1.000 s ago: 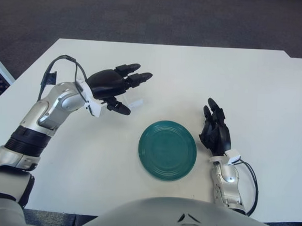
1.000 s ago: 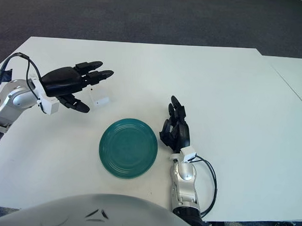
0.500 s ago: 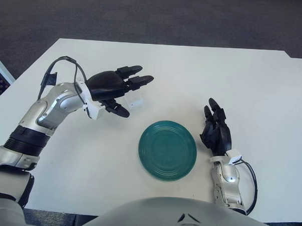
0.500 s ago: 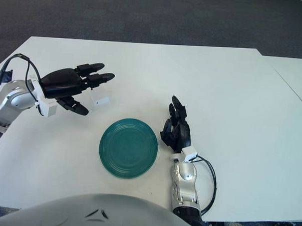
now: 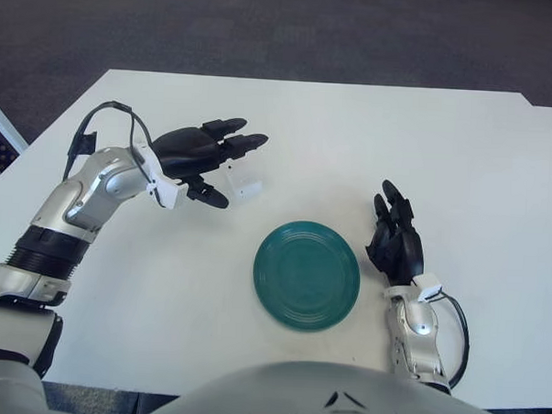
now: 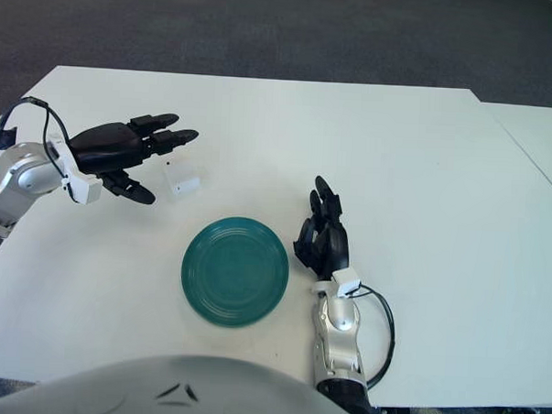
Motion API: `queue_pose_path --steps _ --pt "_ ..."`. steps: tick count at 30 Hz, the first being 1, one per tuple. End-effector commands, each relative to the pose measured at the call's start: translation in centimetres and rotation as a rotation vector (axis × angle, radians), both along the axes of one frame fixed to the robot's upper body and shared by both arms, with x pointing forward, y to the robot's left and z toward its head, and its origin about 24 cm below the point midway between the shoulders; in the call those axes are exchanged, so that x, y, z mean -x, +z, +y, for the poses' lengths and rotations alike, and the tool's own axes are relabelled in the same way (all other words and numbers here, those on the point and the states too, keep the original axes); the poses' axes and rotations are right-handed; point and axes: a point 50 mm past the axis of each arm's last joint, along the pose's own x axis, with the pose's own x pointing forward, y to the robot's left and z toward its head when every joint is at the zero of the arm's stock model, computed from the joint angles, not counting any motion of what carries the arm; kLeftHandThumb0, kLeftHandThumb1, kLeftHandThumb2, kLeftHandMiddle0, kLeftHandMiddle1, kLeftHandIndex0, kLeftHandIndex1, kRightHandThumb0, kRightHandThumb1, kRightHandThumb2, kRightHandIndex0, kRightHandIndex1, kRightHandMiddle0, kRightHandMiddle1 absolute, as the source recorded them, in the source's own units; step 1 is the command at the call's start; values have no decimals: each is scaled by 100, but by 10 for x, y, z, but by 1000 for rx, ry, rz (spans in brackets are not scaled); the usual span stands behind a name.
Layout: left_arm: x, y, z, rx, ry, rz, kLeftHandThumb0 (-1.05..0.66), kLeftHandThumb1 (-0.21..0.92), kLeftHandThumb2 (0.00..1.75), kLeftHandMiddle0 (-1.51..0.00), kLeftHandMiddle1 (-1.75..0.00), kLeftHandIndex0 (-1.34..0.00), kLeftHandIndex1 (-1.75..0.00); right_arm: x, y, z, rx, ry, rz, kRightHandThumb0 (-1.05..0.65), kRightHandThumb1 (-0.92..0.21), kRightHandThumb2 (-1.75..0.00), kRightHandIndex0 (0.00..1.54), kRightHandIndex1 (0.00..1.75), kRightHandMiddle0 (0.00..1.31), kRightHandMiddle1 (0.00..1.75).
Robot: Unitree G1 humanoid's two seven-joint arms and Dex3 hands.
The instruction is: Put the charger into the plate.
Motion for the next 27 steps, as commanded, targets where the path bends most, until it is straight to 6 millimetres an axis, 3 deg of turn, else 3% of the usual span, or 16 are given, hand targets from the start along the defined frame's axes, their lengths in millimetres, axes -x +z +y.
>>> queue_pose_path --steps 1,9,10,14,19,27 --pt "-1 2 4 20 38 23 -99 92 27 0 0 0 -3 27 -41 -10 -26 -36 202 -101 -92 -91 14 0 0 34" --pt "1 4 -3 -6 45 47 -100 92 26 0 0 0 -2 27 -40 -9 -24 -40 193 -101 -92 -90 14 0 0 36" --pt "-1 -5 -10 -41 39 57 -100 92 26 0 0 0 -2 28 -41 -9 -26 -40 192 -101 -92 -90 14 0 0 36" --pt "-37 -85 -13 -292 104 108 -99 92 20 0 0 0 -3 28 -41 -9 -35 -37 190 -101 -92 -90 14 0 0 36" --pt "-43 -81 -9 -327 65 -15 -103 92 21 0 0 -1 -4 28 -41 -10 -27 -42 190 -101 -92 -90 13 0 0 34" --pt "-43 -80 -5 -328 -14 -71 -104 92 26 0 0 -3 -6 29 -42 -12 -32 -36 194 -101 -92 -91 15 1 0 38"
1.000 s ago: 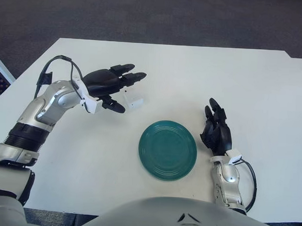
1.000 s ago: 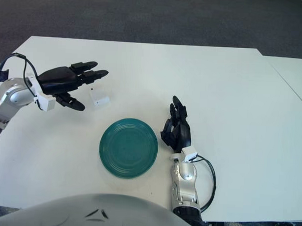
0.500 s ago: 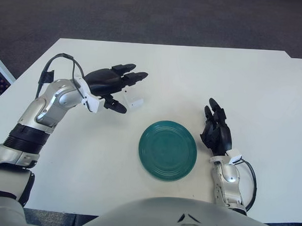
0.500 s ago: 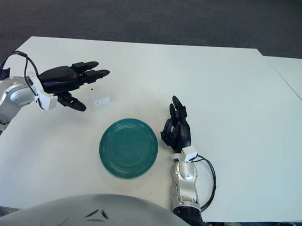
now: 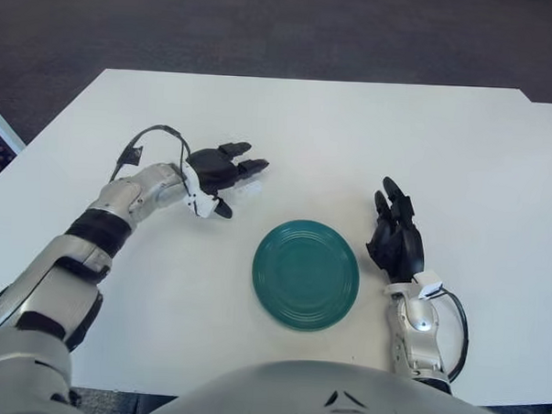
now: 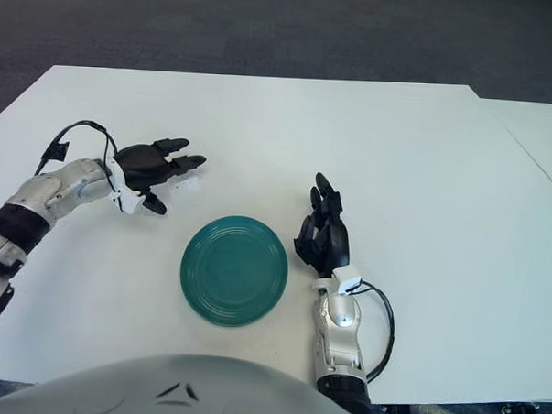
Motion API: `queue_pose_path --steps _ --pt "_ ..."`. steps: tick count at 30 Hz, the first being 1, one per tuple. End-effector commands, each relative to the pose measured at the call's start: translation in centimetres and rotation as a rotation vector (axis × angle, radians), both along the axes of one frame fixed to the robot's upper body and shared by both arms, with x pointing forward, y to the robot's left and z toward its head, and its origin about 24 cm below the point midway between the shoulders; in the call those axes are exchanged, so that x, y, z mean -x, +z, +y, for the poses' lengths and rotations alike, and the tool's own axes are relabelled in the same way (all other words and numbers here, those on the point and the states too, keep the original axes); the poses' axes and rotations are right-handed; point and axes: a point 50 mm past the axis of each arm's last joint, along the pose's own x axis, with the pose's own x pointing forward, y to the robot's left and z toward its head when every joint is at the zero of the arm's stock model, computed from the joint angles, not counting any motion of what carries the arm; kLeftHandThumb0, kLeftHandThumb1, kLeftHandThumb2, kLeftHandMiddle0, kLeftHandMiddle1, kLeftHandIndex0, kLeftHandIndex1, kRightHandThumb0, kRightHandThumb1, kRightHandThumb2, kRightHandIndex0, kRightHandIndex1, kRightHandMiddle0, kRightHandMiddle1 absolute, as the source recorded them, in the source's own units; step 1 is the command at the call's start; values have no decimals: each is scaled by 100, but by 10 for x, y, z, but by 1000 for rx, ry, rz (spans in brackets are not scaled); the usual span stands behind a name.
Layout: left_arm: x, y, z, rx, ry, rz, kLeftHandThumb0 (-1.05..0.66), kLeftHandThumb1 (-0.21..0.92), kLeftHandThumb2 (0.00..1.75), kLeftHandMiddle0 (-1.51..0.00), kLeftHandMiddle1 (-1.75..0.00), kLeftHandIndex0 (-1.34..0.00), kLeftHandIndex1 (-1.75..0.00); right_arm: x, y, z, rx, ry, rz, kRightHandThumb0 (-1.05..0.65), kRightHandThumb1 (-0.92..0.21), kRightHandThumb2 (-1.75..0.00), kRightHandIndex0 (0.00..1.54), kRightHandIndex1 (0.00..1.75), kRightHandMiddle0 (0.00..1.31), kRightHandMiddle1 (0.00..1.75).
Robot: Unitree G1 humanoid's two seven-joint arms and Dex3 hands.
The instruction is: Put the charger into the plate.
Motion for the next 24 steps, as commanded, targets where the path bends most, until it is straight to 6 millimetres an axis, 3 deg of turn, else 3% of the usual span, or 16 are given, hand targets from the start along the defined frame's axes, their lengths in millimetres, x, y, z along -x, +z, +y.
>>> queue_pose_path --steps 1,15,24 --pt "-8 6 4 -17 -37 -55 -104 92 26 0 0 -4 -7 32 -44 -11 -31 -41 207 -101 -92 -91 15 1 0 38" --pt "-11 1 -1 -60 -127 -71 -102 92 24 0 0 -6 -12 37 -43 -14 39 -43 192 -100 -92 -91 14 0 0 34" --pt "-14 -4 -3 -80 -162 -66 -103 92 32 0 0 0 -27 40 -41 -16 -5 -50 184 -100 -92 -90 14 0 0 36"
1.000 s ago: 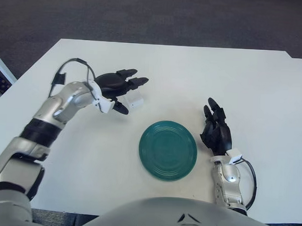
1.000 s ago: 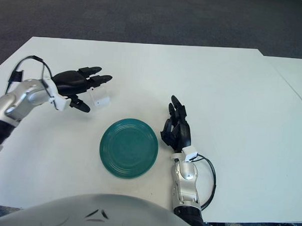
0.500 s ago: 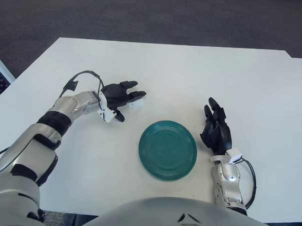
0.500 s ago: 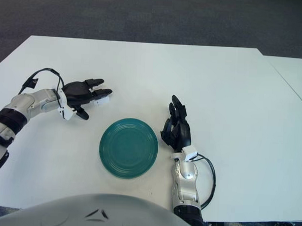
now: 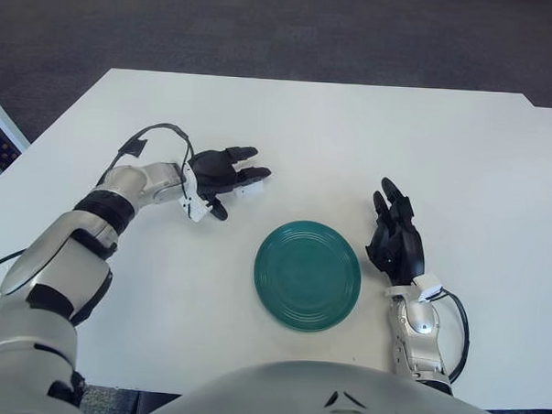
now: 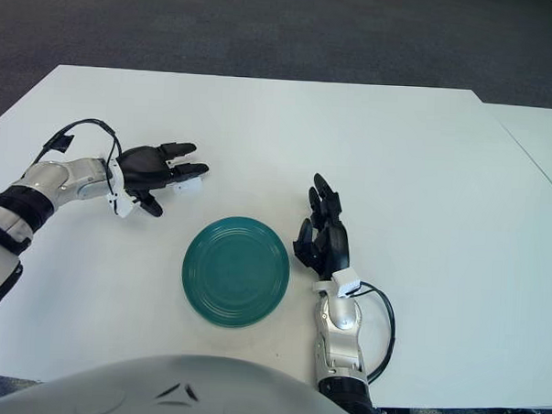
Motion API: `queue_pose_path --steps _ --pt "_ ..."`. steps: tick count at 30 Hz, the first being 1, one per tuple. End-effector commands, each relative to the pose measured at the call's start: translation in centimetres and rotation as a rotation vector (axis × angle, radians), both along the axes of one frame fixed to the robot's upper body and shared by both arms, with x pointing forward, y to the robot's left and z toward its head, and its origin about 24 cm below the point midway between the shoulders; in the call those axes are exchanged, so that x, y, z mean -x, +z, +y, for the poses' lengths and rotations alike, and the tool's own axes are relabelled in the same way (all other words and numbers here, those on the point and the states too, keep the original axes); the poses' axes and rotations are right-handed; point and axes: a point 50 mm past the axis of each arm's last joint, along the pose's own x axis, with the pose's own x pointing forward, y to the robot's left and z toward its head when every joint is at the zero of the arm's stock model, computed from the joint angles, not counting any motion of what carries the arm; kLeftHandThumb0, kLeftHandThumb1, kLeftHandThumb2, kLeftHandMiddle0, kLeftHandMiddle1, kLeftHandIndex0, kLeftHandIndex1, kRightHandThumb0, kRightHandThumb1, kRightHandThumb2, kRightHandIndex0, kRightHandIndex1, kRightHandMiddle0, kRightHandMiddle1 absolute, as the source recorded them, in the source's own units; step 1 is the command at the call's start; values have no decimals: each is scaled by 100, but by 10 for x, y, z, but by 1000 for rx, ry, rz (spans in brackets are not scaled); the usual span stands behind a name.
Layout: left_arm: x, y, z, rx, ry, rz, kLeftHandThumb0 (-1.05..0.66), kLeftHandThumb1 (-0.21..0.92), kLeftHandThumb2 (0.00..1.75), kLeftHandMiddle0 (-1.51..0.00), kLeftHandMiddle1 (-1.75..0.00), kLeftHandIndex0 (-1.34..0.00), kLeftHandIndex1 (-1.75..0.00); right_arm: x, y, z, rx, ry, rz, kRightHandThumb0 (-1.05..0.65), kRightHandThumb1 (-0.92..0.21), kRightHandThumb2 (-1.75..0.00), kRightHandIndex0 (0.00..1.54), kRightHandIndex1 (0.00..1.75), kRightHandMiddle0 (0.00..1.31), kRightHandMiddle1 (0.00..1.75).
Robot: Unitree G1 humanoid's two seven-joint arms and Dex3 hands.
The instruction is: Put the charger into the plate.
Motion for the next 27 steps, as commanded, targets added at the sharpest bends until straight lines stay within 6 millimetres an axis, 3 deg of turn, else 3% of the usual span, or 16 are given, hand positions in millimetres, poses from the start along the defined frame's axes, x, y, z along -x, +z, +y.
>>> queue_pose_path --steps 1,2,6,8,9,11,13,27 --pt "-4 1 -1 -20 -19 -11 -103 92 32 0 0 0 -27 38 -42 -16 -35 -60 205 -101 -92 -90 14 0 0 37" --pt "-4 1 -1 -21 -20 -10 -103 92 33 0 0 0 -27 38 -42 -16 -37 -59 203 -101 -92 -90 15 0 0 37" --pt "-5 -1 -2 -23 -18 -8 -103 92 34 0 0 0 -28 44 12 -8 -15 -34 131 -101 -92 -92 15 0 0 38" --pt "-6 -2 -2 -21 -15 -10 -102 92 34 0 0 0 -29 48 28 -8 -4 -22 142 -101 -92 -94 15 0 0 39" --pt "-6 -2 -3 -19 -14 -11 -102 92 34 0 0 0 -29 49 29 -10 -1 -18 156 -100 -92 -94 15 0 0 39" --pt "-6 -3 -3 -17 -9 -13 -101 92 35 0 0 0 -30 49 10 -12 7 -13 233 -100 -92 -96 15 0 0 40" --pt "-7 -3 -3 -16 0 -12 -101 92 35 0 0 0 -32 52 4 -12 25 -13 284 -99 -92 -97 15 0 0 41" --pt "-10 -5 -6 9 18 -4 -97 92 33 -2 0 0 -41 54 13 -12 39 -10 337 -97 -92 -100 13 0 0 38"
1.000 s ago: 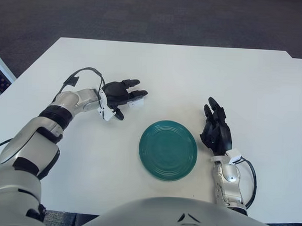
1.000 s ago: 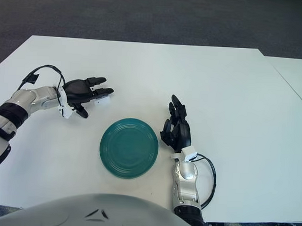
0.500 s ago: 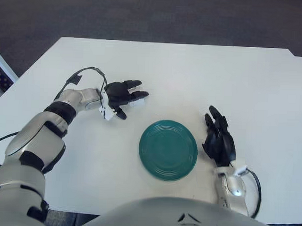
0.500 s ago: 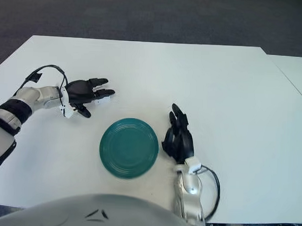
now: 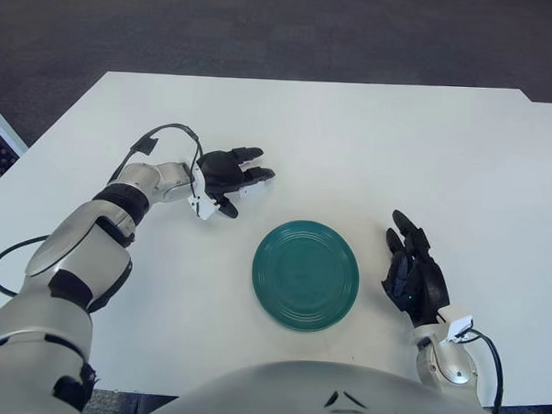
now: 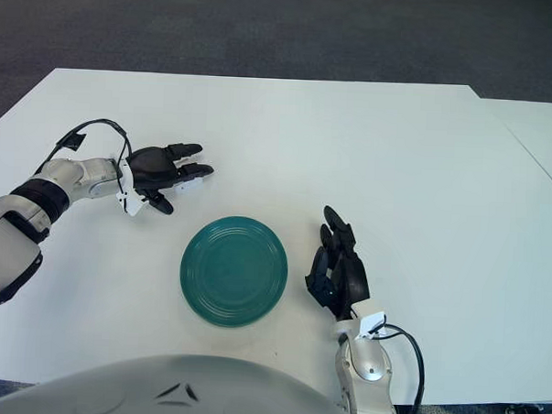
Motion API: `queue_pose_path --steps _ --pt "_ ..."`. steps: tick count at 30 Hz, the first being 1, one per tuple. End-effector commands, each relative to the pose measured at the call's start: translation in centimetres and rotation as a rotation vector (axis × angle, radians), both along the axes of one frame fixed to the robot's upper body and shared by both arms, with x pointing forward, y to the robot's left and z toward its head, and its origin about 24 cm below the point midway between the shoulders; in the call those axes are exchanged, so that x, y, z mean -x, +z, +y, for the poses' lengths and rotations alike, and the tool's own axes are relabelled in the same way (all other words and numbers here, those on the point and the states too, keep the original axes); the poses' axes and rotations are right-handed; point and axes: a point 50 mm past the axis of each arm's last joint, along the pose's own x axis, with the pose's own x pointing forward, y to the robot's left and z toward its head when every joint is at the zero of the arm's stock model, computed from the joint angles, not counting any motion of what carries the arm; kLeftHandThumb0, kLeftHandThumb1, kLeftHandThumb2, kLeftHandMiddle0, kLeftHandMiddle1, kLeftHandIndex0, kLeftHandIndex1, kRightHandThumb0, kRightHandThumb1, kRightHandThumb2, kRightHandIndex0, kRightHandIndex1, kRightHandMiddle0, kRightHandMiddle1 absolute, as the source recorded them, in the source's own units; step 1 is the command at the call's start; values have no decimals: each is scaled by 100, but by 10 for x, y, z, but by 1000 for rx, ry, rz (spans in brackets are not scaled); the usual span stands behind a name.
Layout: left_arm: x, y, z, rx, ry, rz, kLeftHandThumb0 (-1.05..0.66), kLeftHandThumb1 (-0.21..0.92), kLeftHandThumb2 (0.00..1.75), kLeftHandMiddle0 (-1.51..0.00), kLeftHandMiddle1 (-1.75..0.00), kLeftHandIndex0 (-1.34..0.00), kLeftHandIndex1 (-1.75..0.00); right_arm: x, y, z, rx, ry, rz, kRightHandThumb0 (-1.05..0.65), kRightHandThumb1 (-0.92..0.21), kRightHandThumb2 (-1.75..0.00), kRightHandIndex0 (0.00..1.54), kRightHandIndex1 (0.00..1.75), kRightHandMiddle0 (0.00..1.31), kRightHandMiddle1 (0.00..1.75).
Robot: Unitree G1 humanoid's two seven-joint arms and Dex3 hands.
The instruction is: Put the charger into the plate.
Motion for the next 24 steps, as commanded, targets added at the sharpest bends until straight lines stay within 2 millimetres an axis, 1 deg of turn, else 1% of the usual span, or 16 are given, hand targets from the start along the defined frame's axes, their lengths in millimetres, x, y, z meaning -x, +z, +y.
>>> queue_pose_path --steps 1,5,12,19,24 --pt "-3 4 1 -2 3 -10 -96 92 33 -2 0 0 -42 3 -7 1 -9 0 57 -97 -92 -100 13 0 0 38" --pt "-3 2 0 -5 2 3 -95 92 33 -3 -1 0 -46 2 -6 3 -10 9 54 -98 -92 -99 12 0 0 36" --pt "1 -8 -5 27 38 80 -94 92 33 -5 -1 0 -53 6 1 5 -8 7 52 -98 -92 -96 14 1 0 36" --pt "3 -9 -6 46 61 178 -93 92 31 -7 -1 0 -60 8 -2 3 46 6 56 -98 -92 -96 14 0 0 34" --pt "5 -11 -5 49 91 256 -91 92 30 -9 -1 0 -65 11 -4 1 52 6 51 -98 -92 -96 14 0 0 33"
